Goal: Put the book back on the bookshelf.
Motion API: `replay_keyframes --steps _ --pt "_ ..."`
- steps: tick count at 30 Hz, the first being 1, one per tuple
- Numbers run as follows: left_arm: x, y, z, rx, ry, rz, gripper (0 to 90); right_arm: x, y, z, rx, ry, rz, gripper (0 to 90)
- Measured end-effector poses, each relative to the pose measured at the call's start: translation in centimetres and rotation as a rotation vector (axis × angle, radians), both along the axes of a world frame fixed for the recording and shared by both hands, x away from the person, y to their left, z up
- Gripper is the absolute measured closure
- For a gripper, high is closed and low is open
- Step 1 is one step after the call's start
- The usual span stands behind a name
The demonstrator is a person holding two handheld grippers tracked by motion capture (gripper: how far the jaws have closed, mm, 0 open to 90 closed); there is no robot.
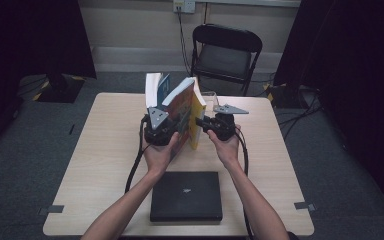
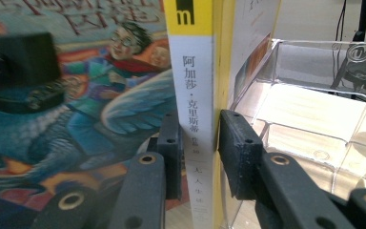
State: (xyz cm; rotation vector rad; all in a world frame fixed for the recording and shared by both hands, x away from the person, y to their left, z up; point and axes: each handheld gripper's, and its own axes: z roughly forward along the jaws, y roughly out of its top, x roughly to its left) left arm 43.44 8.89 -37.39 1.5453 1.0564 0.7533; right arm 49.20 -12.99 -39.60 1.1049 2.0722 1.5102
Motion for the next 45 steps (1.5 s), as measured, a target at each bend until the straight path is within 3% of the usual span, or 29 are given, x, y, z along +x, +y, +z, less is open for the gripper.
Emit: replay_keyframes --steps 5,7,10,22,23,33,35,37,45 --pt "0.4 -0.4 -1.7 -0.009 0.019 0.013 74.5 0.0 0.0 0.0 -0.001 0.001 0.001 71.2" --pt "0.6 -0.6 -1.6 0.013 -0.004 0.014 74.4 0.0 0.0 0.0 0.001 0.001 0.003 71.0" --pt "0.9 -0.7 -1.4 0.010 -0.013 0.017 74.4 0.0 0.0 0.0 0.001 0.003 -0.003 70.8" --pt "0.9 -0.7 -1.9 -0.005 -0.002 0.005 73.5 0.0 0.0 0.0 -0.006 0.002 0.010 70.0" --pt "0.8 -0.7 -1.8 0.015 -0.006 0.000 73.5 0.0 0.1 0.0 -0.006 0.001 0.011 69.9" --pt "0.0 -0.8 -1.1 0.033 -0.009 -0.041 71.5 -0.1 0.1 0.0 -0.004 0.003 0.015 69.6" --pt "-0.3 -0.8 -1.0 0.053 -0.008 -0.049 71.4 -0.1 0.2 0.0 -0.005 0.002 0.014 69.4" --pt "-0.8 -0.5 -0.7 0.033 -0.022 -0.061 69.2 -0.2 0.2 0.0 -0.012 0.004 0.019 67.8" --pt "-1.6 0.1 0.0 0.034 -0.024 -0.070 69.0 -0.3 0.3 0.1 -0.015 0.004 0.025 61.2"
